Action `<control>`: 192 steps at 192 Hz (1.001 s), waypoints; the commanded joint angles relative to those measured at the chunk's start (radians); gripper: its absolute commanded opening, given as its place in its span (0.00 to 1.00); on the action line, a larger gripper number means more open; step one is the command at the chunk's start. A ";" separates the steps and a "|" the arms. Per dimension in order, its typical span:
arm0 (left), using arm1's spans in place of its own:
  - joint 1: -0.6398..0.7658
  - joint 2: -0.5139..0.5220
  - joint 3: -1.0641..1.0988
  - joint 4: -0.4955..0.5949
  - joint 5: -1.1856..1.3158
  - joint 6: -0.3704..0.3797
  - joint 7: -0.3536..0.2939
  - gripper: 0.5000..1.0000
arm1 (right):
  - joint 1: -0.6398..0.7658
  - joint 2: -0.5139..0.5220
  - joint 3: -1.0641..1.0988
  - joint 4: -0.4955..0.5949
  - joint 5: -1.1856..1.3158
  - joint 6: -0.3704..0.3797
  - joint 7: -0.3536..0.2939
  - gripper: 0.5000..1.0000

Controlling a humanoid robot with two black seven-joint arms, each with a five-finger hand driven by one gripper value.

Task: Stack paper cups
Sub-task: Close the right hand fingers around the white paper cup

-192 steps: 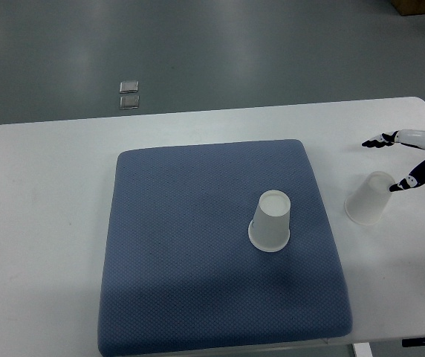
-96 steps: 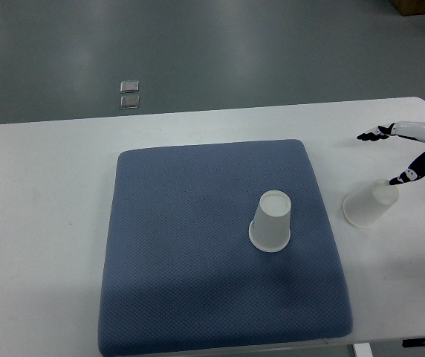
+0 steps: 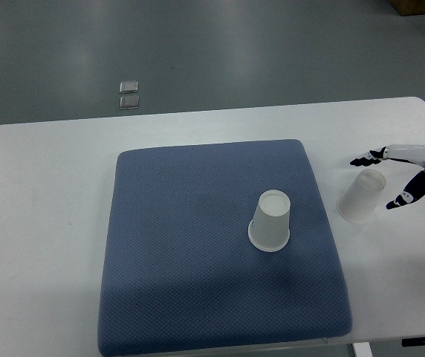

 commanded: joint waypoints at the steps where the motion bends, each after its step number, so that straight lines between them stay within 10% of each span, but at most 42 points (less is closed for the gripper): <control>1: 0.000 0.000 0.000 0.000 0.000 0.001 0.000 1.00 | -0.012 0.004 -0.024 -0.010 0.002 -0.051 0.000 0.84; 100: -0.002 0.000 0.000 0.000 0.000 0.001 0.000 1.00 | -0.036 0.070 -0.027 -0.019 0.013 -0.134 0.000 0.81; 192: 0.000 0.000 0.000 0.000 0.000 -0.001 0.000 1.00 | -0.042 0.107 -0.027 -0.090 0.009 -0.166 -0.016 0.56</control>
